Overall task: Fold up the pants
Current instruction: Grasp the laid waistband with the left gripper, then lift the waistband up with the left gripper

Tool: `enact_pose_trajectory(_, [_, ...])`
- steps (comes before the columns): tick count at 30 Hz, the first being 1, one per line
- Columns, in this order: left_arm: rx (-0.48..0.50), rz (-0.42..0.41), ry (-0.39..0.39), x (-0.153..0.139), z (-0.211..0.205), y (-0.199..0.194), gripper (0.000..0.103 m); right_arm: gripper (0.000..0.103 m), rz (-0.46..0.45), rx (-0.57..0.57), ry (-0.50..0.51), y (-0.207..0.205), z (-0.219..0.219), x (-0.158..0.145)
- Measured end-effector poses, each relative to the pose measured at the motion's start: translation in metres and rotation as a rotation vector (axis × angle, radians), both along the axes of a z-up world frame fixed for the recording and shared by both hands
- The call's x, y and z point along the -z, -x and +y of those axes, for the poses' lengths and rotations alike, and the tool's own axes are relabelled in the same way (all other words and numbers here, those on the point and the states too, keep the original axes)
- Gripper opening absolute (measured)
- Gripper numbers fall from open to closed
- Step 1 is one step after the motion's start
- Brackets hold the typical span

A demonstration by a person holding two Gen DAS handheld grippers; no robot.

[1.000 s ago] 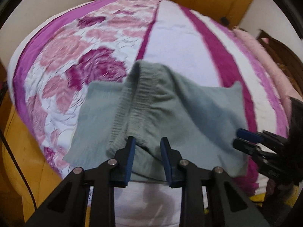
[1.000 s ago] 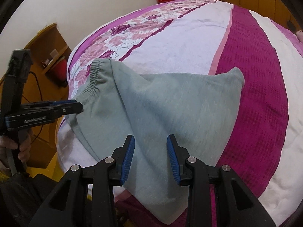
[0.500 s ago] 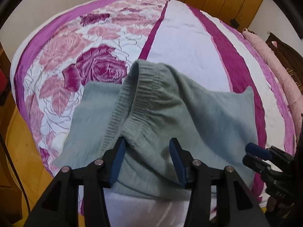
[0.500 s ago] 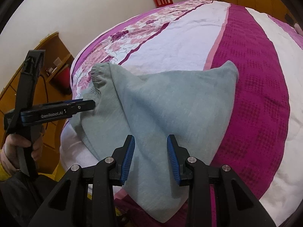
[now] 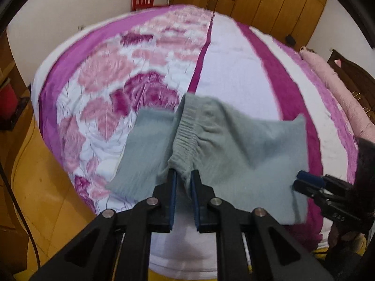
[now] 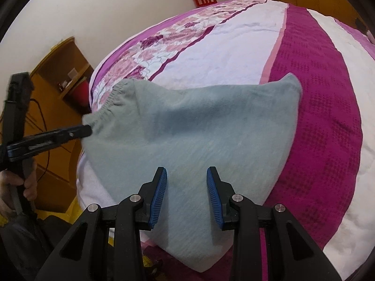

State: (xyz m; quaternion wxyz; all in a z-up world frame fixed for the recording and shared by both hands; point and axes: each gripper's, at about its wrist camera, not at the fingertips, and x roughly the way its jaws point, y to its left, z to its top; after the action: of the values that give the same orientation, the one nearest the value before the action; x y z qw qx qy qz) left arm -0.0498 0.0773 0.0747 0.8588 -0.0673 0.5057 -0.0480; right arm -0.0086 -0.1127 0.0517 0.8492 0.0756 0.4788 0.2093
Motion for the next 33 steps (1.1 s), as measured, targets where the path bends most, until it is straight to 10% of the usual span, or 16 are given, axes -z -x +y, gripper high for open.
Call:
enact_pose_trajectory(15, [0.027, -0.027, 0.062, -0.002, 0.016, -0.007, 0.039, 0.036, 0.029, 0.043, 0.020, 0.000, -0.003, 0.005])
enact_pose_trajectory(28, [0.146, -0.034, 0.037, 0.028, -0.002, -0.054, 0.042, 0.036, 0.050, 0.087, 0.044, -0.001, -0.008, 0.005])
enact_pose_trajectory(33, [0.149, -0.035, 0.042, 0.044, -0.002, -0.054, 0.060, 0.036, 0.053, 0.107, 0.039, -0.001, -0.011, 0.005])
